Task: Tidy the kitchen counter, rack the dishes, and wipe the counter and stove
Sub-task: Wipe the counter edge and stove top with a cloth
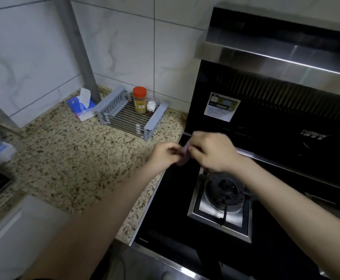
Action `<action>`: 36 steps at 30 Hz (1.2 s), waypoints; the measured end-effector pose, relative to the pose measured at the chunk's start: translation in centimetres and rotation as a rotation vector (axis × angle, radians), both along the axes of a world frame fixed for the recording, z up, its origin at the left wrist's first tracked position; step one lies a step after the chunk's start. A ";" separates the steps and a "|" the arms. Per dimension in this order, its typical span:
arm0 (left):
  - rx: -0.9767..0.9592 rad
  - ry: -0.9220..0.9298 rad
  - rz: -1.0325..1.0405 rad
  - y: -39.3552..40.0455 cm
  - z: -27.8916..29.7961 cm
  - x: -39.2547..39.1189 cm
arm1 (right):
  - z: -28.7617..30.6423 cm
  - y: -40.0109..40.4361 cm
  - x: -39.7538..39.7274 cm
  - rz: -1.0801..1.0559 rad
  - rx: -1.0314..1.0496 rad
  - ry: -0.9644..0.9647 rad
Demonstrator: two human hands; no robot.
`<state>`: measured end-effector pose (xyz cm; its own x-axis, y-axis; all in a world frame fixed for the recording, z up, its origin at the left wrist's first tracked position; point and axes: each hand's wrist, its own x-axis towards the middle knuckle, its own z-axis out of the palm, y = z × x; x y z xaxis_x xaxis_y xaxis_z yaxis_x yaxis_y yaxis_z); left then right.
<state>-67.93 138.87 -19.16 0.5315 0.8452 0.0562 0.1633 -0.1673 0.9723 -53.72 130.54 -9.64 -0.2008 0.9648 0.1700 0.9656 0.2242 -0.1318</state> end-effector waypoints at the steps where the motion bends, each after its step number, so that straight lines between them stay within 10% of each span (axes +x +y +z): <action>1: -0.003 0.063 -0.080 -0.9 -1.6 -1.4 | -2.1 -1.2 -1.2 0.017 -0.059 -0.012; 5: -0.001 0.440 -0.328 -3.6 -7.9 -6.4 | -11.0 -6.9 -6.0 0.079 -0.463 0.012; 10: -0.133 0.389 -0.107 -4.4 -10.5 -8.8 | -17.0 -10.9 -7.6 0.055 -0.673 0.175; 24: -0.130 0.209 0.082 -6.4 -9.6 -11.3 | -20.5 -4.4 -3.2 -0.212 -0.199 -0.176; 31: -0.198 0.144 0.143 -5.4 -8.5 -11.7 | -16.0 -0.7 -2.0 -0.573 0.317 0.642; 36: -0.227 0.109 0.175 -4.8 -7.7 -11.7 | -12.4 0.5 -2.0 -0.443 0.462 0.697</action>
